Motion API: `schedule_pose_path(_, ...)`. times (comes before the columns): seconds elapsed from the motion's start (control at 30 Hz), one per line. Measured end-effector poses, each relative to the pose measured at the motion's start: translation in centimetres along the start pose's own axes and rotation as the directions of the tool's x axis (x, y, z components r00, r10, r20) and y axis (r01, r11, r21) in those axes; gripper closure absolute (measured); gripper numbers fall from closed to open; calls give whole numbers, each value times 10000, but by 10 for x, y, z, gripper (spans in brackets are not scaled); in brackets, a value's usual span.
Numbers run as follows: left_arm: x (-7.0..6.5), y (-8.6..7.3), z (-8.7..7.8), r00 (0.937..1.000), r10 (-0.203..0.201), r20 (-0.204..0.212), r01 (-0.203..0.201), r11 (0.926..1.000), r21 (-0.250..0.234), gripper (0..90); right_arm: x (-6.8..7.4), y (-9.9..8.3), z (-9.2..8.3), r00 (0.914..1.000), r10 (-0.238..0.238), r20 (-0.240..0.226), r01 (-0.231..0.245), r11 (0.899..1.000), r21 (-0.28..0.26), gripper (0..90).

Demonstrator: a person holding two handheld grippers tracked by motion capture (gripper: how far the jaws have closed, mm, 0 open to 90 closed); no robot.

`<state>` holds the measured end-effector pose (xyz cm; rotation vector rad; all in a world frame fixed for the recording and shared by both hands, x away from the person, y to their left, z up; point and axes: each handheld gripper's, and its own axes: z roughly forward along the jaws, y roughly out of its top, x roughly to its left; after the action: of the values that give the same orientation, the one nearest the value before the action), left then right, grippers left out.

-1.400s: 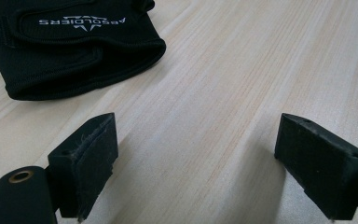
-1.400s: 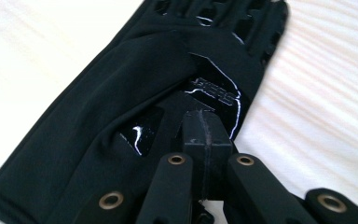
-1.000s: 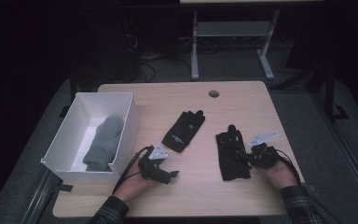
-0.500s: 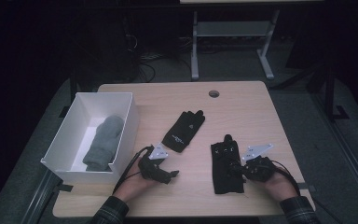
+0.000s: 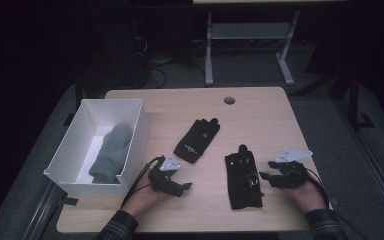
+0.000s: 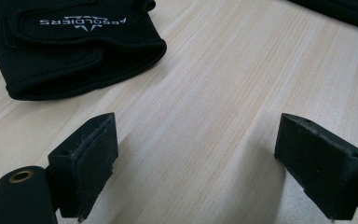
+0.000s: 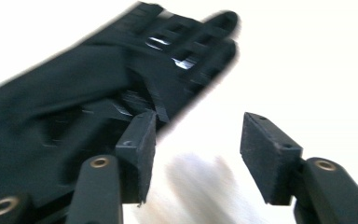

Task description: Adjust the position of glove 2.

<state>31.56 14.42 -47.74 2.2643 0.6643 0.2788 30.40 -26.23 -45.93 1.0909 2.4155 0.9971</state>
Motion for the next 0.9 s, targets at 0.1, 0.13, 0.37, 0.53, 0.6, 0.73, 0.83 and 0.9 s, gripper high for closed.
schedule_pose_path(0.1, 0, 0, 0, 10000, -5, -1, 5, 10000, 7, 125, -11, -6, 3, 9992, 344, 183, -344, 9994, 0, 390)
schedule_pose_path(0.13, 0, 0, 0, 10000, -3, -5, 3, 10000, 9, 125, -13, -7, 4, 9987, 392, 328, -393, 9992, 18, 365)
schedule_pose_path(0.37, -1, 1, 1, 10000, -62, -59, 63, 10000, 35, 125, -21, -14, 11, 9953, 746, 622, -737, 9971, -164, 263)
schedule_pose_path(0.53, -1, 6, 0, 9999, -85, -128, 91, 9990, 431, 134, -24, -17, 13, 9935, 943, 641, -920, 9950, -379, 203)
schedule_pose_path(0.6, -1, 8, 0, 9998, -119, -177, 129, 9982, 582, 137, -25, -18, 14, 9932, 984, 627, -957, 9944, -447, 196)
schedule_pose_path(0.73, 1, 14, -1, 9989, -99, -457, 125, 9983, 565, 145, -25, -18, 14, 9932, 983, 628, -958, 9945, -421, 188)
schedule_pose_path(0.83, 6, 23, -2, 9980, -316, -539, 336, 9988, 352, 174, -24, -18, 14, 9929, 1008, 627, -985, 9944, -396, 185)
schedule_pose_path(0.9, 10, 32, -1, 9984, -386, -413, 402, 9985, 379, 239, -24, -18, 14, 9930, 1002, 622, -979, 9944, -393, 184)
